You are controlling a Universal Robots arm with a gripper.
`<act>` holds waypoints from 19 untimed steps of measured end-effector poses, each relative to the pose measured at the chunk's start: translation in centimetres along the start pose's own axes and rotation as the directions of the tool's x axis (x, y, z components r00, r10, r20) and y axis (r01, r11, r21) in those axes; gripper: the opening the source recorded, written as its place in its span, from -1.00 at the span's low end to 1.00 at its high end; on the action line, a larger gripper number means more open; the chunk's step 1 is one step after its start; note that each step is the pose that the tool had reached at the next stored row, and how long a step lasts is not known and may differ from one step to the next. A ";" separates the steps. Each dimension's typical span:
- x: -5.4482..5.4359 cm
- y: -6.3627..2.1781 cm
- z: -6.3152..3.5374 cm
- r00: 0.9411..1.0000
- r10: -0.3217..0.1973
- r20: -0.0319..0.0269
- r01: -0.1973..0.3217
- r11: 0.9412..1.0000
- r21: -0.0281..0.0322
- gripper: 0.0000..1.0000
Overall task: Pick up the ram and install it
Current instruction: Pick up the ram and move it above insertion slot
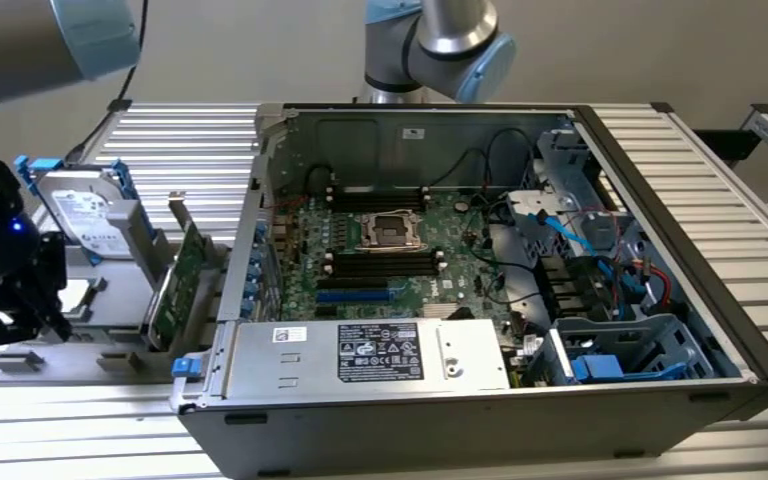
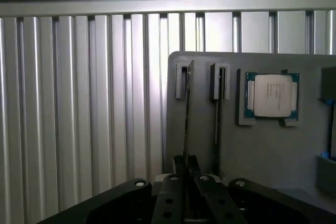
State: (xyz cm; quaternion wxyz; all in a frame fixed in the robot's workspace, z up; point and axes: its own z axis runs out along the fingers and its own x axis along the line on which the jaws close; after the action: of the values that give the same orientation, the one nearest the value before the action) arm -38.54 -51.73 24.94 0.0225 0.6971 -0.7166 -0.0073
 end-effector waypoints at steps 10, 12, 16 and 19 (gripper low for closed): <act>0.0 -1.95 -4.64 1.000 -0.010 0.000 0.010 1.000 -0.001 -0.73; 0.0 -2.39 -5.56 1.000 -0.013 0.000 0.013 1.000 -0.002 -0.73; 0.1 -3.26 -7.43 1.000 -0.018 0.000 0.018 1.000 -0.002 -0.73; 0.1 -3.91 -8.84 1.000 -0.022 0.000 0.022 1.000 -0.003 -0.73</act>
State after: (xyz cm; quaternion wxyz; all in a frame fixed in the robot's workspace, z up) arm -34.26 -51.73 33.61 0.0236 0.7048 -0.7090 -0.0084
